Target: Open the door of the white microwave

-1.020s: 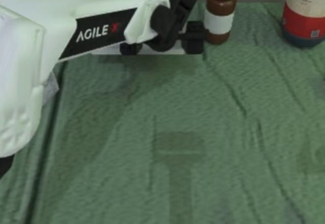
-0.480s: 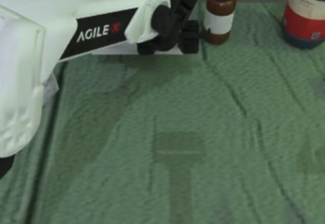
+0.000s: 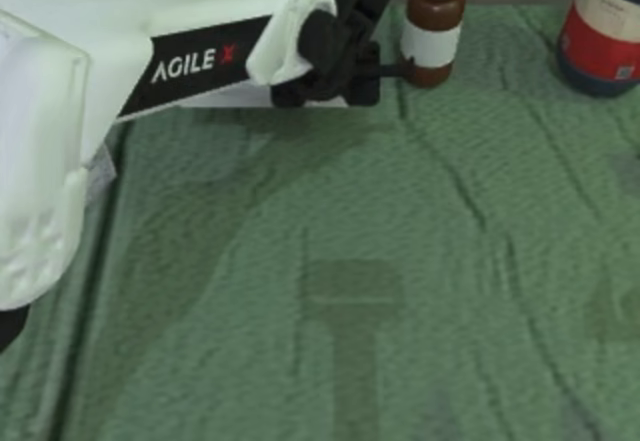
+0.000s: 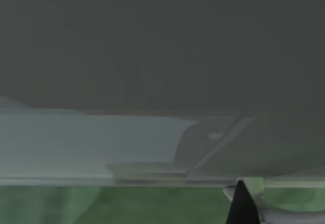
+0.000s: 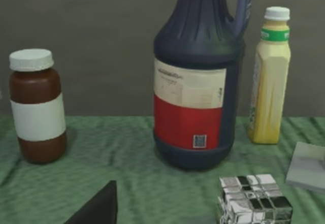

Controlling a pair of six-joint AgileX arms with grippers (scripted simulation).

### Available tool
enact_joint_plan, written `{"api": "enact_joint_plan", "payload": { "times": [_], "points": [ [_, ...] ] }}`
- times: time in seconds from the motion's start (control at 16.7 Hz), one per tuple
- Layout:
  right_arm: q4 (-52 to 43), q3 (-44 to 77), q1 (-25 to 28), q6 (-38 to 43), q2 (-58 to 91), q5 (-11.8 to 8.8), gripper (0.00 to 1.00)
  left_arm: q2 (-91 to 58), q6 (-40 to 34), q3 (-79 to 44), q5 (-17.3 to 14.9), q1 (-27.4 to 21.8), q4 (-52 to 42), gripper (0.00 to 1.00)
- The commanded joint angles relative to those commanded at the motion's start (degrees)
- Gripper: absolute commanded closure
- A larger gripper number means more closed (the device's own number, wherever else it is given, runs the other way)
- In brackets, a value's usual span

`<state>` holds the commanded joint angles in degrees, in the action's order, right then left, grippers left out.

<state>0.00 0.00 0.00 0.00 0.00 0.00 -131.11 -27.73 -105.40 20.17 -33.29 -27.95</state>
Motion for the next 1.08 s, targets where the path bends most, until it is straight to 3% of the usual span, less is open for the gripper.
{"api": "enact_joint_plan", "payload": {
  "times": [0.06, 0.54, 1.08],
  "points": [
    [0.00, 0.00, 0.00, 0.00, 0.00, 0.00, 0.00, 1.56, -0.15, 3.06, -0.78, -2.09, -0.49, 1.00],
    [0.00, 0.00, 0.00, 0.00, 0.00, 0.00, 0.00, 5.34, -1.60, 8.75, 1.14, -1.86, 2.89, 1.00],
    [0.00, 0.00, 0.00, 0.00, 0.00, 0.00, 0.00, 5.37, -1.62, 8.86, 1.17, -1.84, 2.91, 1.00]
  ]
}}
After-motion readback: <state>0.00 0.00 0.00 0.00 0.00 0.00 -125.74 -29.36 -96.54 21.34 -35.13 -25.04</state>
